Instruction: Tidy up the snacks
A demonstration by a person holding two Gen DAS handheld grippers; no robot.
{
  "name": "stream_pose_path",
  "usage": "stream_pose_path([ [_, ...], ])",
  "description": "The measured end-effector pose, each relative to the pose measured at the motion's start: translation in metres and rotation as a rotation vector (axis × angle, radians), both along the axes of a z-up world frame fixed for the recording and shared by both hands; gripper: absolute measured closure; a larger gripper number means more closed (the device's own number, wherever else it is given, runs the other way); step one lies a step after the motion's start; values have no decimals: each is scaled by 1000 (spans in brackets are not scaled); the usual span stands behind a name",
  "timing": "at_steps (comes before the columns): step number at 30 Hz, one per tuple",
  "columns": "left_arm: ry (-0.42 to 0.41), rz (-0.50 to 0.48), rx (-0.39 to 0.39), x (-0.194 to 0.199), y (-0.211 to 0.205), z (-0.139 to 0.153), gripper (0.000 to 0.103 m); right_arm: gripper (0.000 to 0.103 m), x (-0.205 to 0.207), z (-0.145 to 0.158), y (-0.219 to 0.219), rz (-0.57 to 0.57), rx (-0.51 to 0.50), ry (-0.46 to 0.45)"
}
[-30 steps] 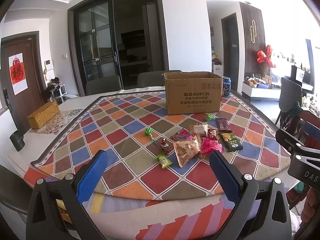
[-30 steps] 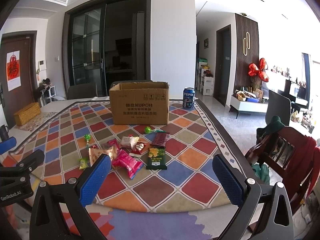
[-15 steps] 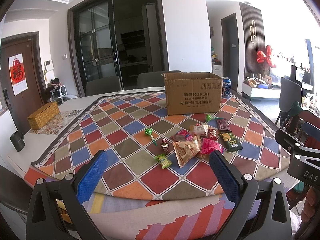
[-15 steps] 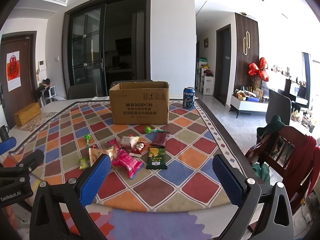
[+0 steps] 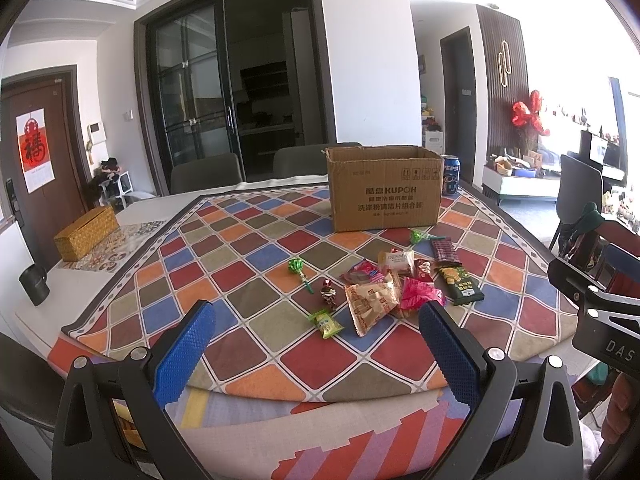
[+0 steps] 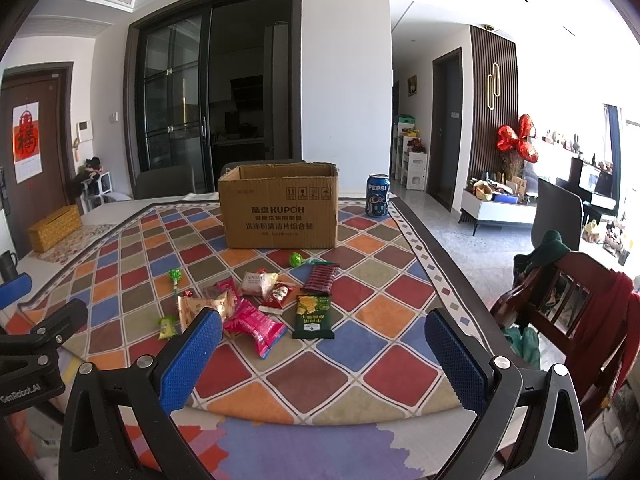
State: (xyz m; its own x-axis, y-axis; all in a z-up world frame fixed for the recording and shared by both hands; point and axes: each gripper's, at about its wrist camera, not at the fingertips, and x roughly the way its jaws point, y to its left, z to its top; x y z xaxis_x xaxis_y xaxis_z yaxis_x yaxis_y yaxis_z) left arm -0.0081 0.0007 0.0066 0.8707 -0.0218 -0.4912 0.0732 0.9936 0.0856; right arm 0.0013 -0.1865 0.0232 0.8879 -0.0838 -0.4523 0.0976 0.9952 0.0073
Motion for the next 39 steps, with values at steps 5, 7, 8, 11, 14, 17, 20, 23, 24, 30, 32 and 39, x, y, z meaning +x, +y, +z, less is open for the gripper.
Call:
stream_pose_path([
  [5,-1,1,-1,0,0,0,0,1,1,-1,0,1,1,0],
  [7,0,-1,-1,0,0,-1,0,1,1,-1,0,0,1,0],
  [8,0,-3,0,0,-2,3,0,1,1,-1,0,0,0,1],
  [11,-1,-2,-1,0,-2,3,0,1,2,-1,0,1,1,2],
  [14,-5,1,-2,0,-3,5,0,1,-1,-1,4,3,1,9],
  [17,-10,5,-3,4,-6,9,0,1,0,-5,7,12,-4,18],
  [20,3,4,-4,8,-6,10,0,1,2,-7,11,29,-11,26],
  [23,20,3,-8,16,-6,9,0,1,10,-10,12,41,-12,44],
  [24,26,3,-7,20,-7,10,0,1,14,-12,13,47,-11,56],
  [30,68,9,-11,39,0,-7,2,1,34,-20,18,83,-14,124],
  [32,83,11,-11,45,1,-12,6,1,41,-23,20,95,-18,144],
  [39,141,24,-13,69,2,-28,11,1,71,-35,28,146,-28,221],
])
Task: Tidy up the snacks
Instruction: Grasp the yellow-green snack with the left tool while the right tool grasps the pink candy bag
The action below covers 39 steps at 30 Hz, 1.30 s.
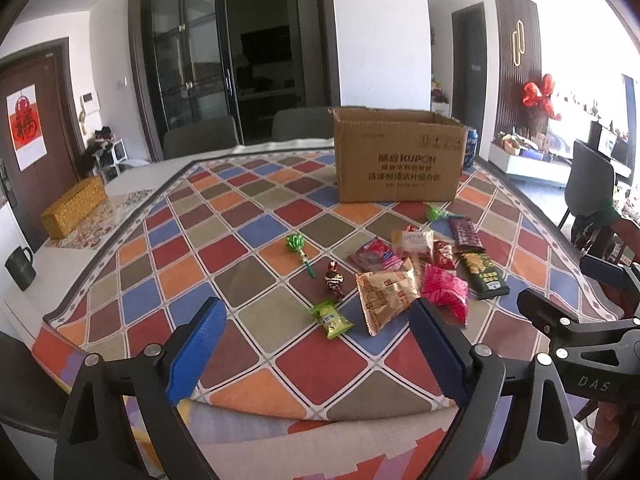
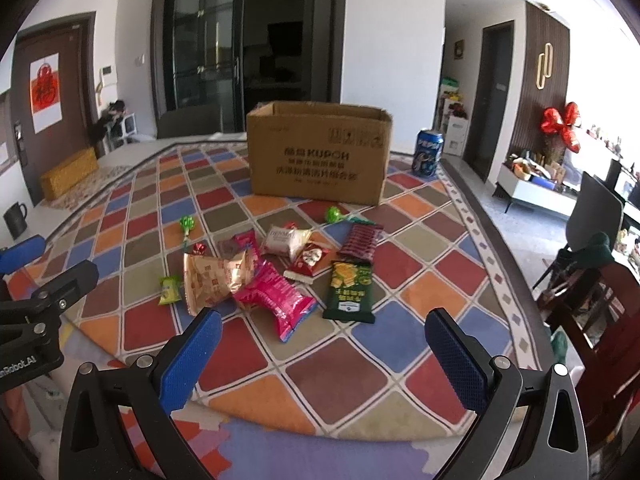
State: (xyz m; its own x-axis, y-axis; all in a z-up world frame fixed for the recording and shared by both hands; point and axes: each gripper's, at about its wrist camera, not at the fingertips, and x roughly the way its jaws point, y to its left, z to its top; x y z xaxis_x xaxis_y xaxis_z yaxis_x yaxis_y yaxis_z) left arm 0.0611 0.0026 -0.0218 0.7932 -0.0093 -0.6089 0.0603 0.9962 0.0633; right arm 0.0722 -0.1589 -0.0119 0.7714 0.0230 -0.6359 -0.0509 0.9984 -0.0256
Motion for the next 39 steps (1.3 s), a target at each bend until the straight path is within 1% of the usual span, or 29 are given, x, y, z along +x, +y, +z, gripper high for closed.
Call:
stream_pose_path([
  [3,31,8,-3,13,1,-7,13,1,13,-5,3,16,3,22],
  [8,83,16,-14,32,3,-19,21,1,38,-13,7,32,14,62],
  [14,157,17,-28,55,4,-37,26,7,64,-29,14,68,22,126],
  [19,217,16,-41,71,6,-53,33,14,80,-43,18,98,18,177],
  [21,240,17,-41,76,5,-58,34,16,86,-48,19,105,23,196],
  [23,268,15,-44,82,5,-64,39,20,90,-54,19,113,32,214],
  [25,291,13,-47,87,4,-70,41,22,95,-59,20,121,41,233],
  [30,332,8,-50,97,1,-81,47,26,102,-65,21,133,38,245],
  [32,356,1,-53,100,-1,-86,52,27,106,-67,21,136,39,252],
  [34,371,-4,-56,104,-1,-89,53,28,109,-69,21,142,44,260],
  [39,397,2,-62,112,-1,-97,60,34,115,-75,22,154,49,278],
])
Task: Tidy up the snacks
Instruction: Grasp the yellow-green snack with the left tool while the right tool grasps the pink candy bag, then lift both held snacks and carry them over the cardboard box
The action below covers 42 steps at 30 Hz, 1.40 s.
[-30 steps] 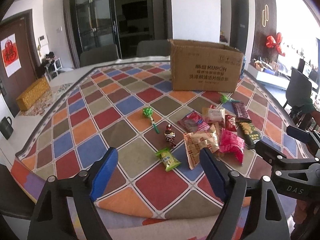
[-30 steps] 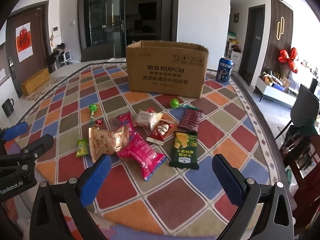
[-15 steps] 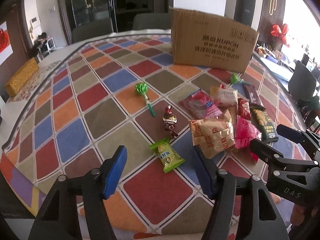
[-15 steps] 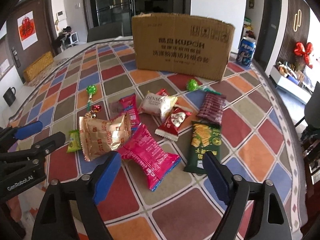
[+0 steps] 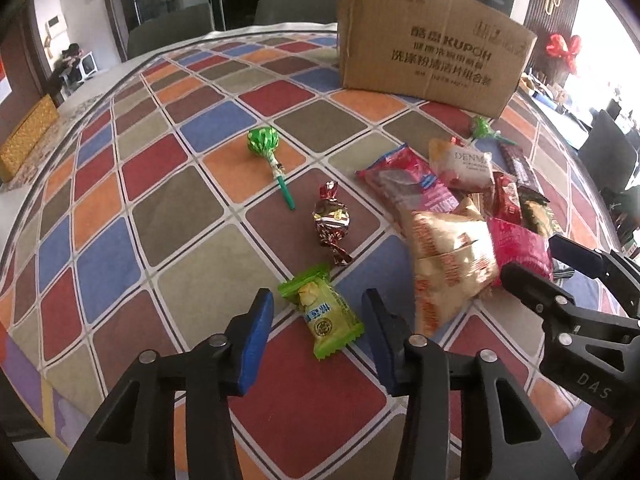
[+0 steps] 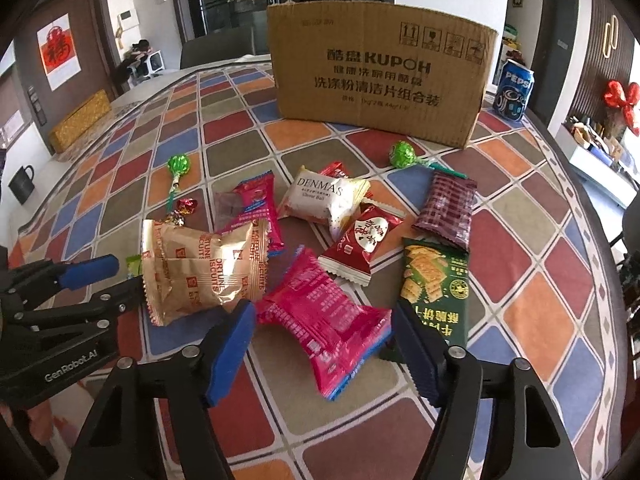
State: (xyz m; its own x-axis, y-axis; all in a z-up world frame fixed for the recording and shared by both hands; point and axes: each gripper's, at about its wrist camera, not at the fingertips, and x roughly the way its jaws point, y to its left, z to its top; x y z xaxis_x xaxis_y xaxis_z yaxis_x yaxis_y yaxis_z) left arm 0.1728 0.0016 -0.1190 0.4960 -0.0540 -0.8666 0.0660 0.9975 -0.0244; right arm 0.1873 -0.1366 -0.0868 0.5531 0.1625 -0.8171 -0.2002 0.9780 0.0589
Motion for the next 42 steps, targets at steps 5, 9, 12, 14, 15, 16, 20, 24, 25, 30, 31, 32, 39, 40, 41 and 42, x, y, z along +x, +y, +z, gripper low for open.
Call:
stream_pose_path([
  [5,11,2,1,3,0,-3,65,34,5,-1,1,3,-9,-5],
  [9,8,4,3,5,0,-3,71,34,8,0,0,10,-18,-7],
  [12,4,7,2,6,1,-3,77,34,11,-1,1,17,-38,-9],
  [14,3,11,-1,6,2,-3,79,34,13,-1,1,18,-42,-11],
  [15,3,12,-4,6,2,-3,79,34,13,-1,1,21,-44,-10],
  [16,3,12,-5,7,2,-3,80,33,14,-1,1,24,-50,-11],
  [20,1,8,-11,7,2,-2,81,30,17,0,4,71,-113,-11],
  [24,-31,-1,-1,3,-1,5,81,30,15,3,14,163,-212,-42],
  [25,-57,-5,7,2,-2,11,81,30,15,5,15,182,-231,-52],
  [30,-105,-25,-3,2,-8,25,81,30,20,6,20,271,-256,-51],
  [31,-108,-32,-8,2,-9,26,81,30,22,4,19,282,-249,-39],
  [32,-111,-37,-15,3,-11,27,81,30,24,2,19,289,-238,-25],
  [39,-110,-48,-25,5,-15,29,81,43,26,0,16,288,-200,-9],
  [40,-112,-49,-25,4,-15,30,81,45,26,0,16,287,-198,-9],
  [41,-113,-49,-25,4,-16,30,81,46,26,1,16,284,-195,-8],
  [42,-115,-50,-25,3,-16,31,81,48,25,1,15,279,-193,-6],
])
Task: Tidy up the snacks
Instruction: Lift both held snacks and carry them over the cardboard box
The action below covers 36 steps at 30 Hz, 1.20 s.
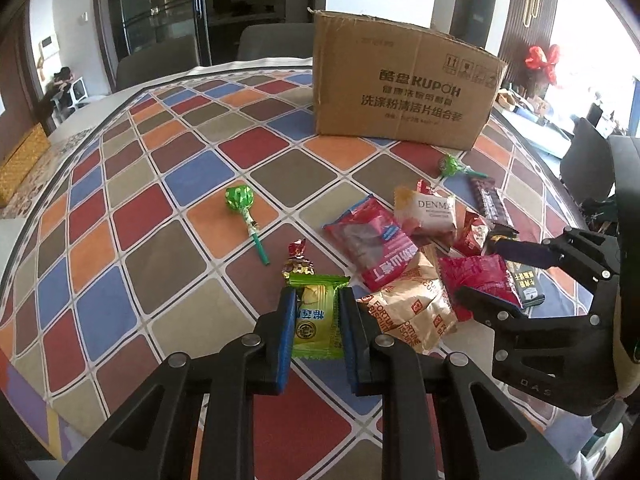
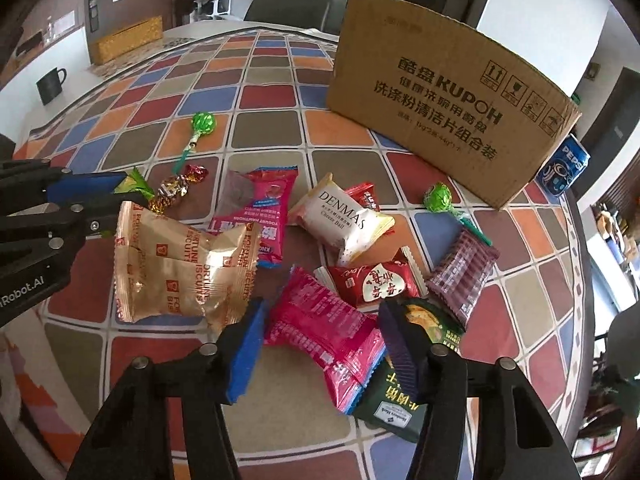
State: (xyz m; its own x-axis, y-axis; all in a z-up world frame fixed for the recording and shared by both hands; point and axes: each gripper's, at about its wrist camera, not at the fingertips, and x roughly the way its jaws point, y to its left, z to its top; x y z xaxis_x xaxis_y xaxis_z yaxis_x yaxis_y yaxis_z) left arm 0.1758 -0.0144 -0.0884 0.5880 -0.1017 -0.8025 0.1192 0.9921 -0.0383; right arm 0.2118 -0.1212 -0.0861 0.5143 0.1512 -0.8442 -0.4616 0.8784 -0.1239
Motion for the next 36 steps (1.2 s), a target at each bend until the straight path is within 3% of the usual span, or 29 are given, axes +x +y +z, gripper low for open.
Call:
stream_pose_path([
  [7,-26,-5,3,-6,-2,8,81,66,-7,2,-8,-56,48,-19],
  [14,-73,-11,-1,-8,-6,23,81,67,-11,12,-12,-100,102,-39],
  [36,-276,-72,-13,9,-28,86,81,67,-5,92,-32,-207,239,-290],
])
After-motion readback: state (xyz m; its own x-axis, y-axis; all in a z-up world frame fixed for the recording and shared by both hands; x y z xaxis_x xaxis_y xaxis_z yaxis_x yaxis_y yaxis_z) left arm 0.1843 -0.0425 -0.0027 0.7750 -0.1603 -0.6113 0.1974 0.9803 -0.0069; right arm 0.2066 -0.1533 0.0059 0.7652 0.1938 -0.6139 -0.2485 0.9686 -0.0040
